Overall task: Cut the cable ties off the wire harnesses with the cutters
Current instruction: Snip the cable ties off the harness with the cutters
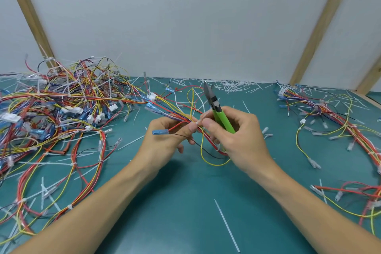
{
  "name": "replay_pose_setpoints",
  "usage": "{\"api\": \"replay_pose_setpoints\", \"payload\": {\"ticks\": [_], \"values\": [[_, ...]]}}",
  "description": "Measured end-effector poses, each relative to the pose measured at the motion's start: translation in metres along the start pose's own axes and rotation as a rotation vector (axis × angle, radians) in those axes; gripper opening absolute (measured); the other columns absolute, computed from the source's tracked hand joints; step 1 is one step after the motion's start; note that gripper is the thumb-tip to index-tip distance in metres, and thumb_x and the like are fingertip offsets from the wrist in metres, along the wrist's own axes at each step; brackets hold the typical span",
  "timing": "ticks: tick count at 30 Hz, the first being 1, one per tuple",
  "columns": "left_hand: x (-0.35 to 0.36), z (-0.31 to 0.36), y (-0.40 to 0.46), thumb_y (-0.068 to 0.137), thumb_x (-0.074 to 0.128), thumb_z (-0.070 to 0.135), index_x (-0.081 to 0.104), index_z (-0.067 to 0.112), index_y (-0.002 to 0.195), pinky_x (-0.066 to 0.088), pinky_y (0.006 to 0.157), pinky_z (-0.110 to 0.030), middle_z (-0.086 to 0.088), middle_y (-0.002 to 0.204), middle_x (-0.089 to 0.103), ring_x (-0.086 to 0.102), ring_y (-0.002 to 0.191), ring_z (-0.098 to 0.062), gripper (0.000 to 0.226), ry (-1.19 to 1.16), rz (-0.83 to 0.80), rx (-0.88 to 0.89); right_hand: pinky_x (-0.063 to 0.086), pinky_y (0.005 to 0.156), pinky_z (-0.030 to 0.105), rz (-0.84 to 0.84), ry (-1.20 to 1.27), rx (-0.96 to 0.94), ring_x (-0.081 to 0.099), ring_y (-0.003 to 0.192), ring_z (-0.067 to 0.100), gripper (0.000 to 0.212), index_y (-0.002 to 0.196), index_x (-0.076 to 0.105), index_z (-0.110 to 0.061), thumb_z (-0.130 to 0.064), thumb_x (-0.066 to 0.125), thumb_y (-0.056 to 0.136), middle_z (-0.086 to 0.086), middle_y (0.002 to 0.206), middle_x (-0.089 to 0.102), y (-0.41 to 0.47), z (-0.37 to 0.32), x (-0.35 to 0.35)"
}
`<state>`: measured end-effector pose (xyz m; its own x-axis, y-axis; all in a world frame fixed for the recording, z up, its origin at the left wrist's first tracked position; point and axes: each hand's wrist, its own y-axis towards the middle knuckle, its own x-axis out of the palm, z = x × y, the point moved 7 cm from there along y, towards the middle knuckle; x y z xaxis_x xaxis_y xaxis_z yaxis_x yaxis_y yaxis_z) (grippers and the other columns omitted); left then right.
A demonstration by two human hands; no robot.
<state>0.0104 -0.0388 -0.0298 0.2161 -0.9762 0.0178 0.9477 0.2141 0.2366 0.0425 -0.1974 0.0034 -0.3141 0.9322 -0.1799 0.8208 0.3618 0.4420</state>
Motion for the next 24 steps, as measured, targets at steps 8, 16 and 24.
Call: {"api": "replay_pose_setpoints", "payload": {"ticks": [8,16,24], "values": [[-0.013,-0.006,0.002,0.088,0.074,0.018,0.077,0.014,0.089,0.049,0.047,-0.023,-0.001,0.08,0.075,0.067,0.064,-0.013,0.005,-0.077,0.136,-0.051,0.051,0.06,0.037,0.076,-0.646,-0.175,0.059,0.058,0.017,0.046,0.078,0.061,-0.024,-0.069,0.063,0.083,-0.008,0.062,0.064,0.012,-0.012,-0.037],[-0.023,-0.003,0.004,0.083,0.077,0.014,0.073,0.006,0.087,0.052,0.051,-0.023,-0.003,0.077,0.076,0.071,0.063,-0.016,0.01,-0.091,0.222,0.0,0.051,0.067,0.033,0.089,-0.885,-0.165,0.067,0.076,0.012,0.055,0.083,0.064,-0.031,-0.083,0.049,0.072,-0.018,0.075,0.069,0.011,-0.007,-0.038],[-0.016,-0.001,0.003,0.08,0.078,0.016,0.072,0.008,0.085,0.056,0.058,-0.023,-0.003,0.08,0.078,0.076,0.071,-0.02,0.012,-0.044,0.171,0.049,0.054,0.071,0.036,0.071,-0.925,-0.155,0.068,0.078,0.015,0.042,0.084,0.066,-0.031,-0.073,0.071,0.076,-0.016,0.076,0.07,0.01,-0.004,-0.035]]}}
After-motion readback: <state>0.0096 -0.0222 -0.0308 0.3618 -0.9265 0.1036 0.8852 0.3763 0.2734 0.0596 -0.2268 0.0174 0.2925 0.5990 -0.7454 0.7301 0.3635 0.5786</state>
